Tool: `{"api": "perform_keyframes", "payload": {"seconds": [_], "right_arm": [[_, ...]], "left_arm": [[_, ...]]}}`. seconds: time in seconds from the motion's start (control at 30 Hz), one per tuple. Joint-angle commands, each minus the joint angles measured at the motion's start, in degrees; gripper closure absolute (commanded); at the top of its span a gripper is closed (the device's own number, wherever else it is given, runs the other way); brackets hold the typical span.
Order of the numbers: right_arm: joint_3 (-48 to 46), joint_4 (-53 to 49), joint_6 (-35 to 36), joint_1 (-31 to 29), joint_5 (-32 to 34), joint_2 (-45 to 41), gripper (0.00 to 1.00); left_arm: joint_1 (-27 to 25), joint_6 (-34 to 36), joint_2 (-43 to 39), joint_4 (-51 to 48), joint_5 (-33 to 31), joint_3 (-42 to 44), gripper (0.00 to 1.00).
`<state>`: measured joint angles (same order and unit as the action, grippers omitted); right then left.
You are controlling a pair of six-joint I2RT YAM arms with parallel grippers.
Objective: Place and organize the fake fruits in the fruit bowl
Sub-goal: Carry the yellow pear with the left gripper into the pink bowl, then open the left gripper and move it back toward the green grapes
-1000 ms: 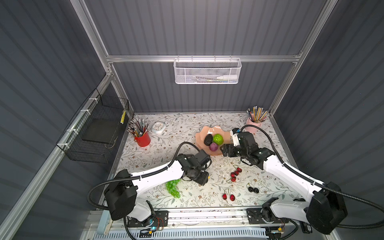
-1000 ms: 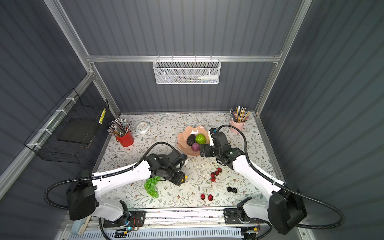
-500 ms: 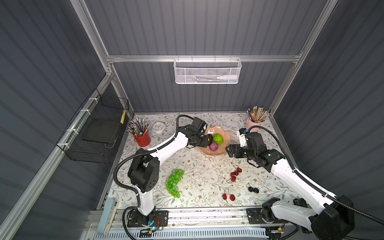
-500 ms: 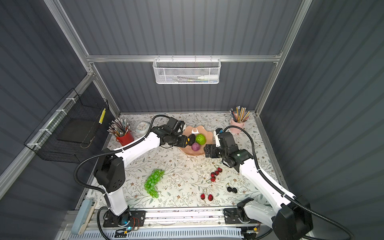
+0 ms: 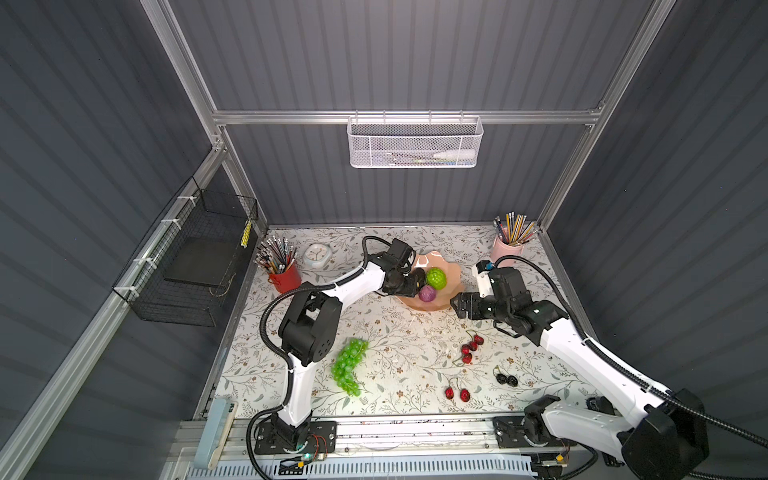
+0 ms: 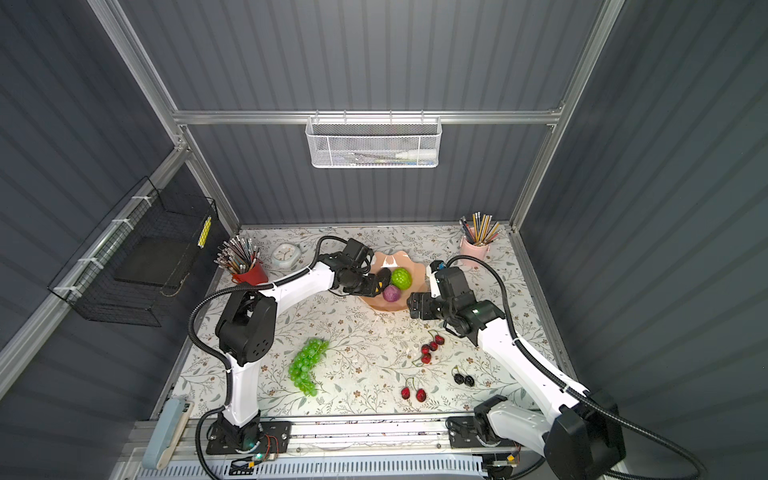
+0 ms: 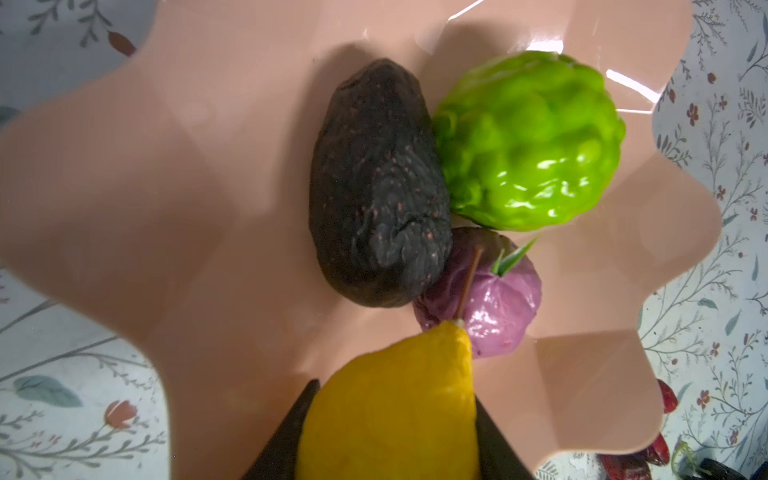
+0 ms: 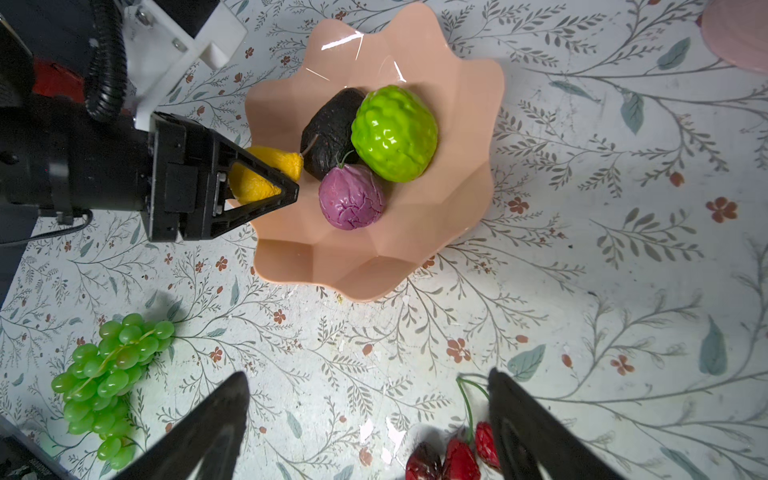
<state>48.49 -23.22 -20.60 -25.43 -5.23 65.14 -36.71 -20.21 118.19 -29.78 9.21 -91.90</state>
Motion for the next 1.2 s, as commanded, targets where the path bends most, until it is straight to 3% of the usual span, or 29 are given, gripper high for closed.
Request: {"api": "perform_keyframes", "payload": {"seconds": [0.0,0.23,0.53,0.63,0.73,0.9,1.17], "right_arm": [[-0.8,2.0,-0.4,0.4,-0.7,0.3,0.11],[-1.2,2.4,0.0,0.4,-0.3,0.2,0.10],[-1.3,2.7,0.0,0.4,0.0,-0.3,0.10],[-0.4,2.1,0.3,0.4,0.3,-0.6,0.10],[0.8,1.6,0.6,0.5,0.9,-2.8,0.09],[0.8,1.9,0.7,0.5,0.7,-4.6,0.09],[1.1,1.3,2.3,0.5,-1.4,-3.1,0.10]], "left_arm": [[-0.2,-1.1,1.8,0.9,2.1,-2.3,0.62],[-0.2,-2.3,4.7,1.1,5.0,-4.5,0.60],[-0.2,-2.8,3.1,1.1,5.0,-4.2,0.36],[-0.2,-2.8,1.5,0.0,1.9,-5.1,0.28],[-0.2,-2.2,0.2,-3.5,0.2,-7.7,0.26],[-0.2,-0.7,-5.1,-9.2,-3.8,-7.3,0.23],[-0.1,-1.6,-20.0,-16.7,-7.7,3.4,0.23]]}}
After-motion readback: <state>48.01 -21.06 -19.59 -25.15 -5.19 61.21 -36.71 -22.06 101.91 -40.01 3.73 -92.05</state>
